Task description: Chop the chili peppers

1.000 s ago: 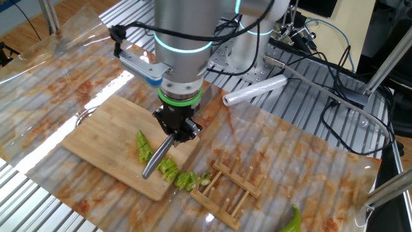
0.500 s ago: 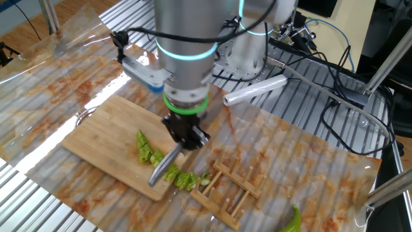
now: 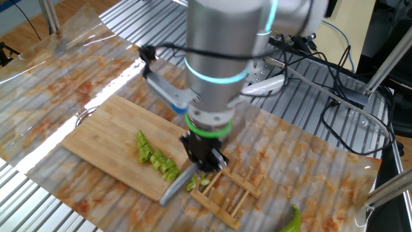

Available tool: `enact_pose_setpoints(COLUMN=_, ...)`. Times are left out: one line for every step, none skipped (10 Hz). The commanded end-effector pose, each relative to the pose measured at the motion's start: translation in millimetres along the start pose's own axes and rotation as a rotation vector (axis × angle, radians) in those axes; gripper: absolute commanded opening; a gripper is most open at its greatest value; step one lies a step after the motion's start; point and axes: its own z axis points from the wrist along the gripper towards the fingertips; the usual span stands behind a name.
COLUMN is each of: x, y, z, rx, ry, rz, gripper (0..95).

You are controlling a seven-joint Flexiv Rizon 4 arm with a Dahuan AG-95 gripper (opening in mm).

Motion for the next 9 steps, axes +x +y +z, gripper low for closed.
enact_pose_setpoints(x=-2.2, y=5.2, z=0.5, rx=-0.004, ry=-0.014, rz=-0.011, gripper=0.0)
enact_pose_setpoints(x=-3.8, y=10.3, z=4.6, rx=0.001, ry=-0.032, rz=-0.028, gripper=0.0)
enact_pose_setpoints(x=-3.8, y=12.7, z=9.4, rx=-0.001, ry=-0.044, rz=-0.034, gripper=0.0)
enact_pose_setpoints(x=-4.2, y=14.5, z=14.3, rx=0.001, ry=-0.052, rz=-0.040, gripper=0.0)
enact_pose_setpoints(x=-4.9, y=15.7, z=19.7, rx=0.002, ry=-0.061, rz=-0.043, gripper=0.0)
enact_pose_setpoints(x=-5.7, y=16.6, z=24.7, rx=0.017, ry=-0.068, rz=-0.059, gripper=0.0)
enact_pose_setpoints(x=-6.4, y=17.3, z=29.2, rx=0.022, ry=-0.073, rz=-0.062, gripper=0.0)
enact_pose_setpoints(x=-7.2, y=18.0, z=34.4, rx=0.020, ry=-0.078, rz=-0.062, gripper=0.0)
enact_pose_setpoints(x=-8.2, y=18.2, z=39.7, rx=0.019, ry=-0.087, rz=-0.060, gripper=0.0)
